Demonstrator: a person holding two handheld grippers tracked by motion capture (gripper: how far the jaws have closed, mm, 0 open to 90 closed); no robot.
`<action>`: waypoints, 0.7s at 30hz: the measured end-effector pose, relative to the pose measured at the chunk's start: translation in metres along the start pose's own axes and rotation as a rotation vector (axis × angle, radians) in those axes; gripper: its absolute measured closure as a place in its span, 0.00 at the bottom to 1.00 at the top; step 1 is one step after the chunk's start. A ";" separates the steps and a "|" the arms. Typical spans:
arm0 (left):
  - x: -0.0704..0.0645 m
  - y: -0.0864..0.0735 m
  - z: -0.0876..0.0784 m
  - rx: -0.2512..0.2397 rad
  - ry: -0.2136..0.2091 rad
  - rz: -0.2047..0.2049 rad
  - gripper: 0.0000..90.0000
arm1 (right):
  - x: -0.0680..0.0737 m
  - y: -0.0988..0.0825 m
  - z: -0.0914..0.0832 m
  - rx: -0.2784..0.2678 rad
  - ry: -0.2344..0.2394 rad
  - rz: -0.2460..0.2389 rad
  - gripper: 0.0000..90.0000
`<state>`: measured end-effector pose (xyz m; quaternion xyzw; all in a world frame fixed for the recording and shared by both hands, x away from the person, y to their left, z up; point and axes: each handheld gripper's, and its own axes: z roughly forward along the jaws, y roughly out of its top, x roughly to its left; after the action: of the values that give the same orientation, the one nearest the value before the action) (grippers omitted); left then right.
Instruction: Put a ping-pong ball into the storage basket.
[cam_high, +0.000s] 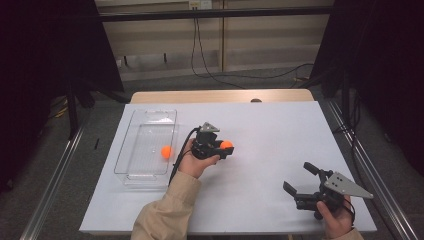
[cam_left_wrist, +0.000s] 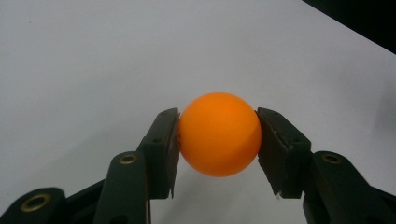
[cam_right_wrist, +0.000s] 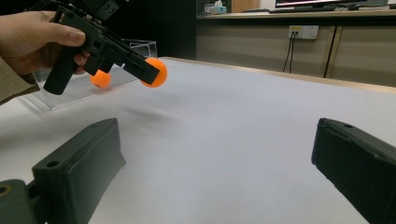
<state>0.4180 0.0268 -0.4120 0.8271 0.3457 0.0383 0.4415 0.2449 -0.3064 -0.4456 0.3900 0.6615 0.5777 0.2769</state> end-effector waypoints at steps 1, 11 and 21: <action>0.001 0.000 -0.001 -0.004 0.001 -0.006 0.57 | 0.000 0.000 0.000 0.000 0.001 0.001 0.01; 0.005 0.000 -0.006 -0.012 0.016 -0.013 0.57 | 0.000 0.000 0.000 0.000 0.001 0.002 0.01; 0.008 0.001 -0.012 -0.018 0.027 -0.006 0.57 | 0.001 0.000 0.000 0.000 0.001 0.002 0.01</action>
<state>0.4199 0.0396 -0.4055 0.8214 0.3538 0.0515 0.4444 0.2443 -0.3061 -0.4455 0.3906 0.6612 0.5780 0.2759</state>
